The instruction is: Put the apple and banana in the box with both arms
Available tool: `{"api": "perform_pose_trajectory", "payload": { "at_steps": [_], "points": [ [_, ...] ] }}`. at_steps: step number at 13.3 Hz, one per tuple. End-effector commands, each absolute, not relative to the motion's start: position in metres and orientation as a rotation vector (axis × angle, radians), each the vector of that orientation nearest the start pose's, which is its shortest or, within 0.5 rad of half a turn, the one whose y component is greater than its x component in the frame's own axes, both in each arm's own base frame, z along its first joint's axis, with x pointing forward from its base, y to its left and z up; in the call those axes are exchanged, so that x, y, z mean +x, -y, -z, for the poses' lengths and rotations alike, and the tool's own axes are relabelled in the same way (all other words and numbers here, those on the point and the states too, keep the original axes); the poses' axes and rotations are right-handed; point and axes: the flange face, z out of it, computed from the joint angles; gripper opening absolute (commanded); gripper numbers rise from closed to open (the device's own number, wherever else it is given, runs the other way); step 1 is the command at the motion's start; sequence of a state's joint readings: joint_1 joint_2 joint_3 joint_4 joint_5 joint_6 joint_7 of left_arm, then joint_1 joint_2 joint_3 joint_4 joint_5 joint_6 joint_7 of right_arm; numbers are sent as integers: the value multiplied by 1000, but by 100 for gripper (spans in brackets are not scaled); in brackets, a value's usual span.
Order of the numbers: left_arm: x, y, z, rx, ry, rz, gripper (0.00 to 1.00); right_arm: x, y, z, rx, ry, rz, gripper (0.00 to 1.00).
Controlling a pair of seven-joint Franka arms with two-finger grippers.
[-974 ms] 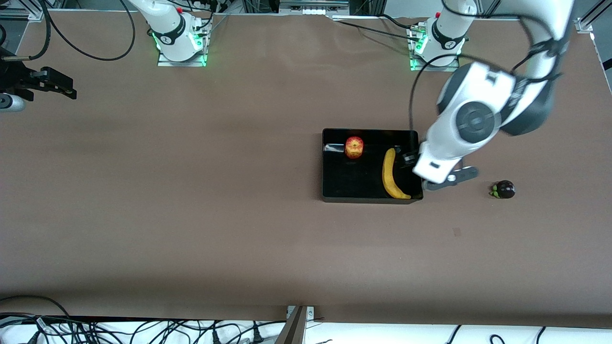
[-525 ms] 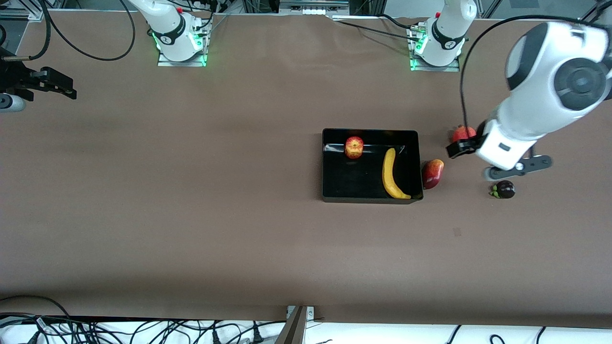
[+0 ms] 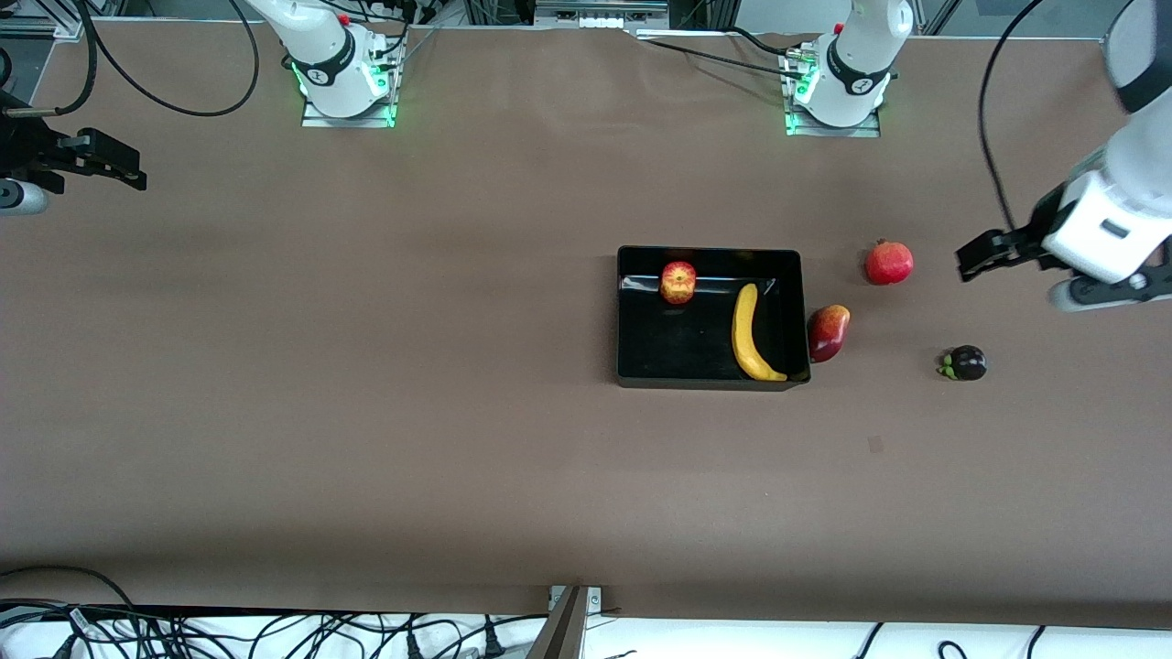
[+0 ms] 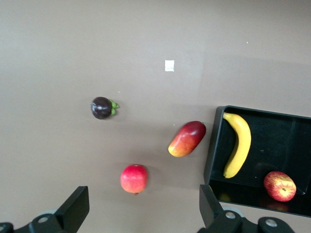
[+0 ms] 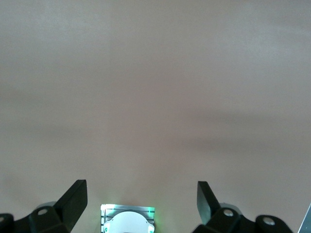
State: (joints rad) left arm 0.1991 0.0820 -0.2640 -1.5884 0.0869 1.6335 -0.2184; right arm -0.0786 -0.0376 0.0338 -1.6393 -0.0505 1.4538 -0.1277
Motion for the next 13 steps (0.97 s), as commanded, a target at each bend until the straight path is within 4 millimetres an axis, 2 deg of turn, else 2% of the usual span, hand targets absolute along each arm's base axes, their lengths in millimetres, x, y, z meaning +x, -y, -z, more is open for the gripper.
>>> {"api": "perform_pose_trajectory", "payload": {
  "at_steps": [1, 2, 4, 6, 13],
  "points": [
    [570, 2, -601, -3101, 190, -6, 100, 529, 31, -608, -3170, 107, -240, 100],
    [570, -8, -612, -3101, 198, 26, 100, 529, 31, -608, -3170, 107, -240, 100],
    [568, -15, -620, -3102, 191, 51, 100, 529, 31, -608, -3170, 107, -240, 100],
    [564, -14, -629, -3102, 185, 74, 100, 529, 30, -608, -3170, 110, -240, 100],
    [561, -19, -638, -3133, 207, 106, 100, 529, 32, -609, -3171, 105, -240, 100]
  ]
}}
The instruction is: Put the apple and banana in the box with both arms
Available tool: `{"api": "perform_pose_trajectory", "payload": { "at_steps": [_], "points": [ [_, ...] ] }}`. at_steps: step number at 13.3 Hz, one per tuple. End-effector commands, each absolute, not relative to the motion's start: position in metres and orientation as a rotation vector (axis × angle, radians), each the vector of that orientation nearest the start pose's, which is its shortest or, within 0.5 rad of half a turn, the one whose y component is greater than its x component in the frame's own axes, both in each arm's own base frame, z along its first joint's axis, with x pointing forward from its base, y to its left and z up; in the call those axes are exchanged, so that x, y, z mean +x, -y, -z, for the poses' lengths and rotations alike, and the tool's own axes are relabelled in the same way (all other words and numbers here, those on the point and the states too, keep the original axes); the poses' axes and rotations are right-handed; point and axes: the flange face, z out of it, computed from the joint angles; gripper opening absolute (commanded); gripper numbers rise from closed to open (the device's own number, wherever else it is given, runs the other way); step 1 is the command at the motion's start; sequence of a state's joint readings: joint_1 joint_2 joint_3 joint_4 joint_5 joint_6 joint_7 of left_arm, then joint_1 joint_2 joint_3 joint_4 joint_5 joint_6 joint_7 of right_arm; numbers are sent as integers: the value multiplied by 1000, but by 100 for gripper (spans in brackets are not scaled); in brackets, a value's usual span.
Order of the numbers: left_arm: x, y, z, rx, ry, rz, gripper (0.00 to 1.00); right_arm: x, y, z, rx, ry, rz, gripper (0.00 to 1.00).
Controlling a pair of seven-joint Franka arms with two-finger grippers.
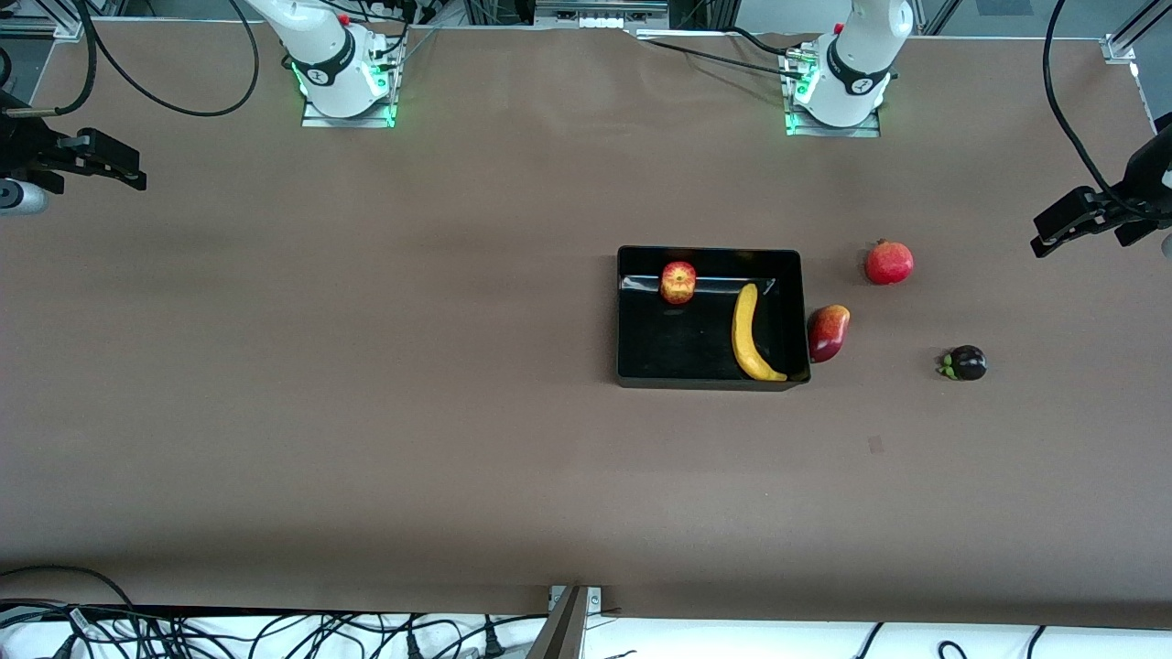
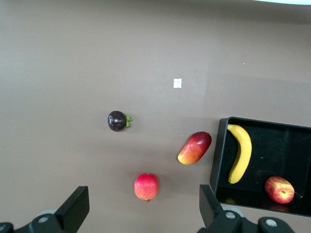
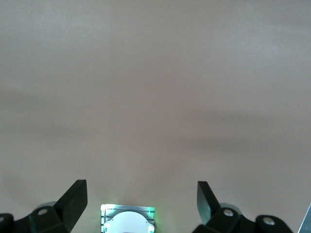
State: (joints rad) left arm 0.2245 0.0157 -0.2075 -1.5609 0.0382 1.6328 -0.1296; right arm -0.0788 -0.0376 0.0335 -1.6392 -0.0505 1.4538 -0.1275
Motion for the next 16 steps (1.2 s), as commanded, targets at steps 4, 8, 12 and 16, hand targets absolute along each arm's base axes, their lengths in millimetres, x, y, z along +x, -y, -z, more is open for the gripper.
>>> {"api": "perform_pose_trajectory", "payload": {
  "at_steps": [4, 8, 12, 16],
  "points": [
    [561, -16, -646, -3144, 205, 128, 100, 529, 32, -608, -3171, 105, -240, 100],
    [561, -6, -645, -3147, 155, 125, 100, 530, 32, -607, -3171, 105, -243, 100],
    [561, -2, -645, -3148, 143, 123, 100, 529, 33, -607, -3169, 100, -242, 100],
    [561, -1, -646, -3145, 138, 118, 100, 529, 33, -607, -3169, 100, -242, 100]
  ]
}}
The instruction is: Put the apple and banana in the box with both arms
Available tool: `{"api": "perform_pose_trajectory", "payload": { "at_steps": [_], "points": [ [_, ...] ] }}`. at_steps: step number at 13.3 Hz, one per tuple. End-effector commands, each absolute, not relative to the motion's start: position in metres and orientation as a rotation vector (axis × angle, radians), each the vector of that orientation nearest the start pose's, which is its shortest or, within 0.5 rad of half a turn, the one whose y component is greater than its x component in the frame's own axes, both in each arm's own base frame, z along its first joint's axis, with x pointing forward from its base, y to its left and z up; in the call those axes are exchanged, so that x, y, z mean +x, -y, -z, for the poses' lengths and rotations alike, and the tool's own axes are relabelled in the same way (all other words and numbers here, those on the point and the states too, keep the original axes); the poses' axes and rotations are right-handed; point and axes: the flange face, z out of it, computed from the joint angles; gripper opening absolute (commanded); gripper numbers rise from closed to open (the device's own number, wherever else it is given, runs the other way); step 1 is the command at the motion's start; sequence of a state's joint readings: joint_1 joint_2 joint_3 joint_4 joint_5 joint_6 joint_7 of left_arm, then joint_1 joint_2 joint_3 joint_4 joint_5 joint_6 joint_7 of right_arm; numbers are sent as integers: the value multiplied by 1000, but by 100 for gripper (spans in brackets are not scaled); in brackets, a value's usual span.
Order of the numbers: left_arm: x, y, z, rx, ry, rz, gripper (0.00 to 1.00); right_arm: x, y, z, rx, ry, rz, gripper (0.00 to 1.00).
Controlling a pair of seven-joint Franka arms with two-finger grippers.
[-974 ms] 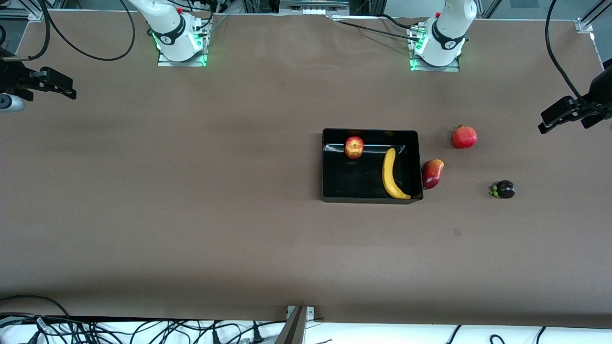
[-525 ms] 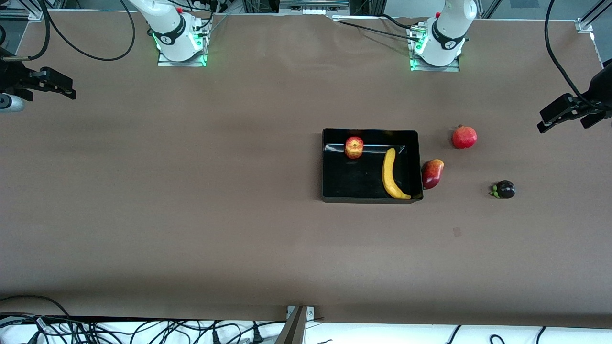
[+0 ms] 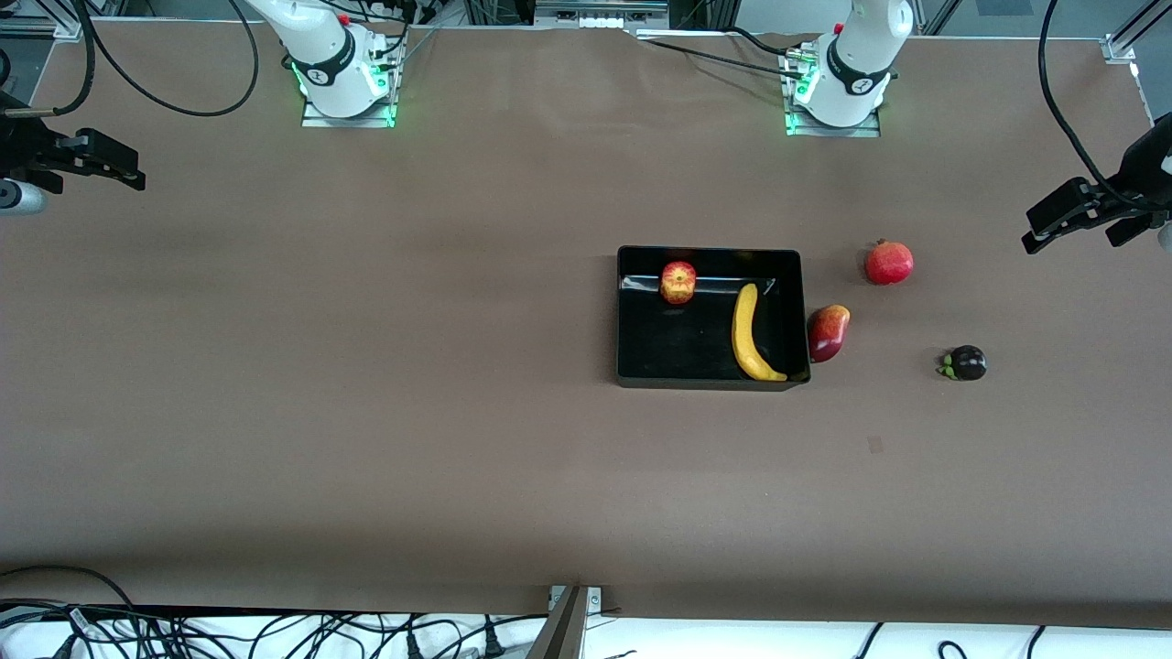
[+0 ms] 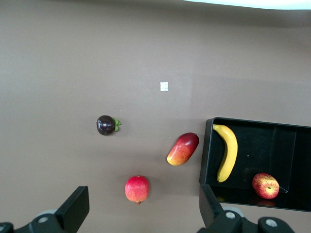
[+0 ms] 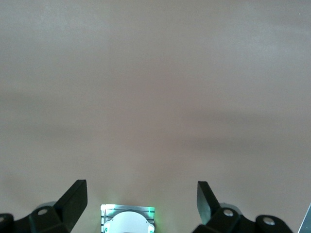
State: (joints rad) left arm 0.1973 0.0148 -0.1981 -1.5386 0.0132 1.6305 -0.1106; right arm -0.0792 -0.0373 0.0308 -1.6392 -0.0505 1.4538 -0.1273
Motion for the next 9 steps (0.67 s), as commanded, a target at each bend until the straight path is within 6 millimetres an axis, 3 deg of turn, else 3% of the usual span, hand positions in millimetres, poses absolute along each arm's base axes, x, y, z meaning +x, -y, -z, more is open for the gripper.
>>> {"api": "perform_pose_trajectory", "payload": {
  "at_steps": [1, 9],
  "points": [
    [561, 0, -647, -3148, 135, 120, 100, 529, 33, -607, -3169, 100, -242, 100],
    [559, 7, -646, -3153, 39, 101, 100, 530, 33, -608, -3170, 102, -240, 100]
  ]
}}
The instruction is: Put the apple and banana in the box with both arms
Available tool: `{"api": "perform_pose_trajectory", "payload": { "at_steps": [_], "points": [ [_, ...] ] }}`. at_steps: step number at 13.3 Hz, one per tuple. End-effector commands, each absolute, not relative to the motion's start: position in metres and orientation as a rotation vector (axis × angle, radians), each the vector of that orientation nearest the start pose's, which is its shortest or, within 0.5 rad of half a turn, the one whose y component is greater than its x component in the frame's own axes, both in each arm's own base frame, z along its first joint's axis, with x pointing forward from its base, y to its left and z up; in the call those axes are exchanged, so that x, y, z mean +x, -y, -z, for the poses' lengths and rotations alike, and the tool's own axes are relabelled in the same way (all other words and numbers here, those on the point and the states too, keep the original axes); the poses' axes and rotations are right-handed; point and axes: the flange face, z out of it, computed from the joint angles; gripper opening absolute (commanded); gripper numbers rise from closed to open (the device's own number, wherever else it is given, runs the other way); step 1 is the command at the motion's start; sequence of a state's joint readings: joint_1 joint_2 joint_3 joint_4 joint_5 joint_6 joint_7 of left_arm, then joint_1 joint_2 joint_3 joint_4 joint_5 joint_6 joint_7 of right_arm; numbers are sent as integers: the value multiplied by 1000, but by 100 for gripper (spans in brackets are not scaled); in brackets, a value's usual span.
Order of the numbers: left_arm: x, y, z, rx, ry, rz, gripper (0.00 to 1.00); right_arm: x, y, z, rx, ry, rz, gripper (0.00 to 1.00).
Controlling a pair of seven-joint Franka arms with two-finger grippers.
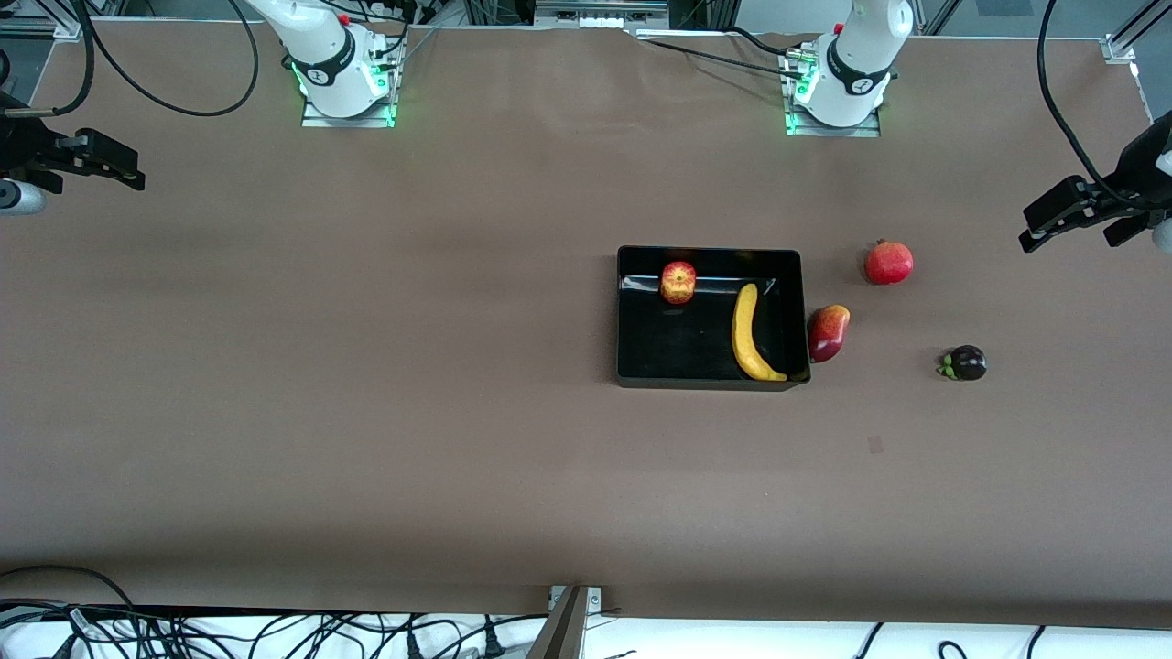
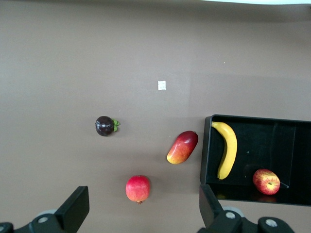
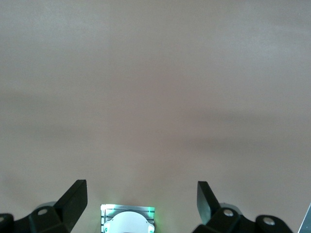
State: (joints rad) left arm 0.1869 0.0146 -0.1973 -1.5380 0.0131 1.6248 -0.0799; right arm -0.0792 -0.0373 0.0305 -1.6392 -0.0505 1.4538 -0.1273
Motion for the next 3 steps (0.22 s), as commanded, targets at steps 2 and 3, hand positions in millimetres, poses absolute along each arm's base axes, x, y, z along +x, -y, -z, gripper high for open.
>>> {"api": "perform_pose_trajectory", "payload": {
  "at_steps": [2, 3],
  "points": [
    [559, 7, -646, -3162, 31, 99, 100, 530, 33, -607, -3169, 102, -242, 100],
    [559, 7, -646, -3164, 31, 99, 100, 530, 33, -607, -3169, 102, -242, 100]
  ]
}}
